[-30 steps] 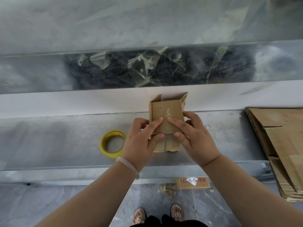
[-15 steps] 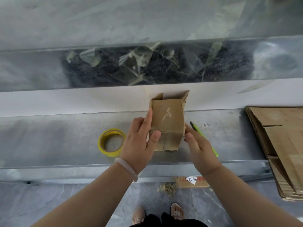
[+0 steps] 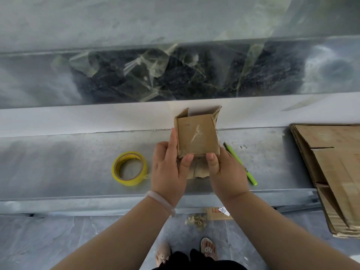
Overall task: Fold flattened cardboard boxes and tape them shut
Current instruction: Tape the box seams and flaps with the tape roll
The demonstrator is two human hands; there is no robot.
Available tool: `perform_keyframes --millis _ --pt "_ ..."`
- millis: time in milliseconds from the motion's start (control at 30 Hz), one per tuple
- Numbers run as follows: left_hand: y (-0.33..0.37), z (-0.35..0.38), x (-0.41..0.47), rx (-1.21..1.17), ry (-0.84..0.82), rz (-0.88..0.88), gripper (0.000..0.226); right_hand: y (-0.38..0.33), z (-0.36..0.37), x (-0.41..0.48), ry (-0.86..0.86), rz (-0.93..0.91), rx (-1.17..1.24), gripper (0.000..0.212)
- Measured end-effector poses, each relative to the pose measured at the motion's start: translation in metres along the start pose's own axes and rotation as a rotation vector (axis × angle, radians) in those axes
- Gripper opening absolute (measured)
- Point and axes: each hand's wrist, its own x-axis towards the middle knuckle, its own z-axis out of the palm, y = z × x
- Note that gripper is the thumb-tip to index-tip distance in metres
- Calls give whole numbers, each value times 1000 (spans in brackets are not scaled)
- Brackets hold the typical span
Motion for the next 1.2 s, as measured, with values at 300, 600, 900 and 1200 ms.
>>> perform_keyframes --millis 300,600,900,1200 --pt "-3 4 -7 -121 0 -82 66 8 -7 -5 -132 56 216 78" --pt "24 2 11 -180 -28 -404 48 -25 -13 3 -208 343 482 23" --pt "18 8 10 -158 -39 -310 64 -12 -5 4 -175 241 449 56" --pt "-10 9 0 -116 -89 -82 75 -1 -5 -1 -71 26 245 76"
